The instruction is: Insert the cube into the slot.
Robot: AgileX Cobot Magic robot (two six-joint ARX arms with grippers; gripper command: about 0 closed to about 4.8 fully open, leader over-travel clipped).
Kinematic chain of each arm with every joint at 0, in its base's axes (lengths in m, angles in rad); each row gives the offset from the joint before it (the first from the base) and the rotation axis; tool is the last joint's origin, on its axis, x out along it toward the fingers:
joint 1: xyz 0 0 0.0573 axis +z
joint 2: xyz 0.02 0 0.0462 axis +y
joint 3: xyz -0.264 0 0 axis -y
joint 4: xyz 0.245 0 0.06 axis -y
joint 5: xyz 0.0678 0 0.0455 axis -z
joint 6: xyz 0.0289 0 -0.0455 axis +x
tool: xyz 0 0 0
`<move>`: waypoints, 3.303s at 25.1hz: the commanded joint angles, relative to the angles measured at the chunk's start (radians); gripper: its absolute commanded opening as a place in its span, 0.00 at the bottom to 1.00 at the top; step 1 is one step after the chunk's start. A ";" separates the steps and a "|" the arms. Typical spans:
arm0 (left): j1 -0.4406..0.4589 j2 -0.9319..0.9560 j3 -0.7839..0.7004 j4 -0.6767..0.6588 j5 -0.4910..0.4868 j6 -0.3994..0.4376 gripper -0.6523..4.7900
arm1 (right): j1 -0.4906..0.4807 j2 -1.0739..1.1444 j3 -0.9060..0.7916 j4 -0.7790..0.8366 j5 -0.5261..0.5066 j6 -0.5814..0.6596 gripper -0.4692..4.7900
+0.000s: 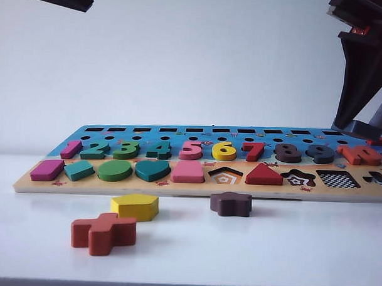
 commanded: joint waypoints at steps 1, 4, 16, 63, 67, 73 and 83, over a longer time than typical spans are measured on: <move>0.001 0.000 0.003 0.011 0.005 -0.001 0.14 | 0.001 0.003 -0.015 0.026 -0.010 -0.004 0.12; 0.001 0.000 0.003 0.011 0.005 -0.001 0.14 | 0.001 0.003 -0.031 0.039 -0.009 0.000 0.10; 0.001 0.000 0.003 0.011 0.005 -0.001 0.14 | 0.060 0.014 -0.045 0.130 0.104 0.000 0.08; 0.001 0.000 0.003 0.011 0.005 -0.001 0.14 | 0.256 0.071 -0.049 0.114 0.353 0.303 0.08; 0.001 0.000 0.003 0.011 0.005 -0.001 0.14 | 0.255 0.106 -0.049 0.140 0.385 0.292 0.08; 0.001 0.000 0.003 0.011 0.005 -0.001 0.14 | 0.254 0.108 -0.049 0.141 0.406 0.284 0.08; 0.001 0.000 0.003 0.011 0.005 -0.001 0.14 | 0.240 0.126 -0.049 0.133 0.413 0.288 0.08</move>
